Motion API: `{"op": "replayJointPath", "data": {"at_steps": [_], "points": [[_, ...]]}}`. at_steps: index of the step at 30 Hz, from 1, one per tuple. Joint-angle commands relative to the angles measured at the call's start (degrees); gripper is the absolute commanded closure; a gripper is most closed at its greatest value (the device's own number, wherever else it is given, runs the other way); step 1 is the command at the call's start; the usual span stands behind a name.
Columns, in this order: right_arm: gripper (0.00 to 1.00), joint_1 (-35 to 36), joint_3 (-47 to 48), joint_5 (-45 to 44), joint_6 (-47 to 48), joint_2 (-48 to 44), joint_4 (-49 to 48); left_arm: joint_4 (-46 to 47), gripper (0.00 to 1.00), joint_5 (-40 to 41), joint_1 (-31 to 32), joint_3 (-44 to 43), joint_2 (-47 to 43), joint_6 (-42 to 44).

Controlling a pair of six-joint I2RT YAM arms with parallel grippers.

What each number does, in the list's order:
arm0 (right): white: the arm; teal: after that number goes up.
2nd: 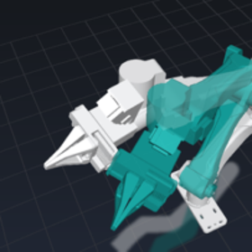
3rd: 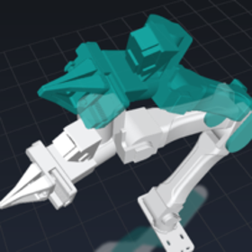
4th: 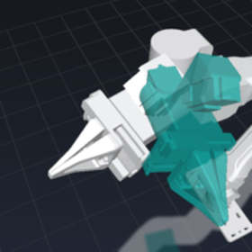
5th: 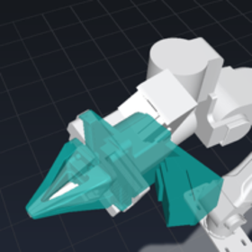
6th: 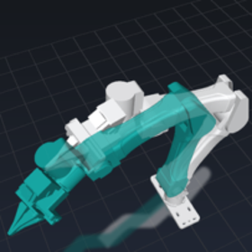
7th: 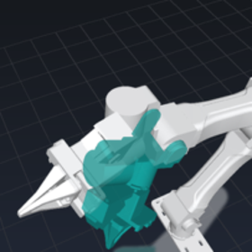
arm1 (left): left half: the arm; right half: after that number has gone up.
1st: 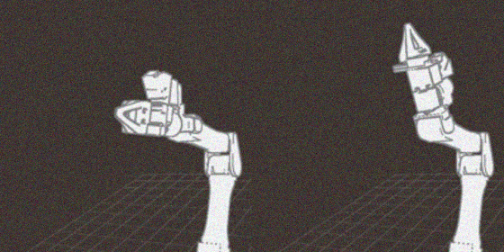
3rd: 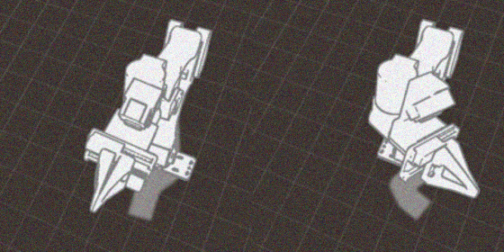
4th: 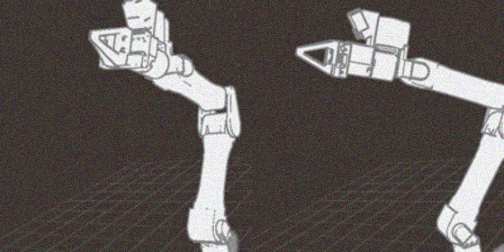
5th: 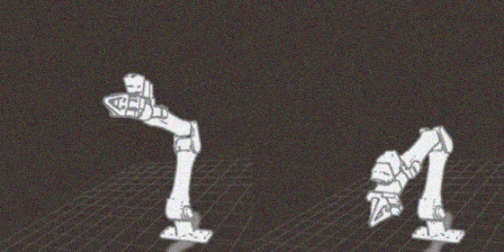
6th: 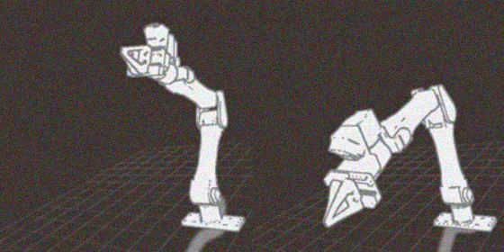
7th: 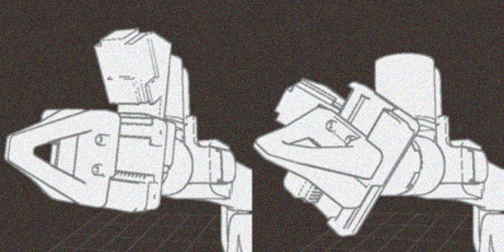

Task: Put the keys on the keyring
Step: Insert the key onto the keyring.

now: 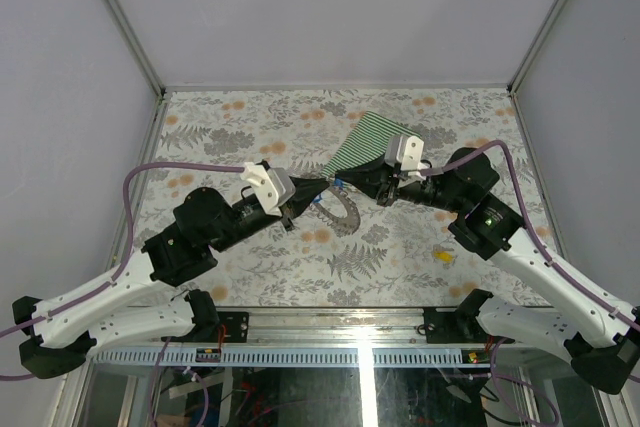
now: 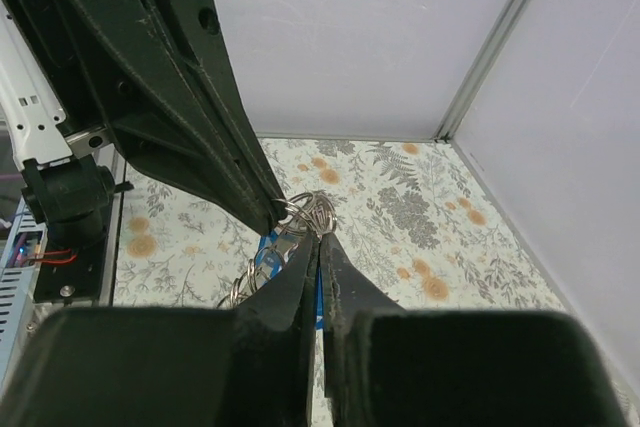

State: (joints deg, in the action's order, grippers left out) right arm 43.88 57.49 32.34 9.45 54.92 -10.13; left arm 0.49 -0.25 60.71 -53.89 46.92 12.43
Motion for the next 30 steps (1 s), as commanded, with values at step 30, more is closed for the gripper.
{"op": "replayJointPath", "data": {"at_steps": [30], "points": [[0.66, 0.04, 3.1, 1.45, 5.63, -7.44, 10.15, 7.62, 1.0, -6.99, 0.27, 0.04, -1.99, 1.74]]}}
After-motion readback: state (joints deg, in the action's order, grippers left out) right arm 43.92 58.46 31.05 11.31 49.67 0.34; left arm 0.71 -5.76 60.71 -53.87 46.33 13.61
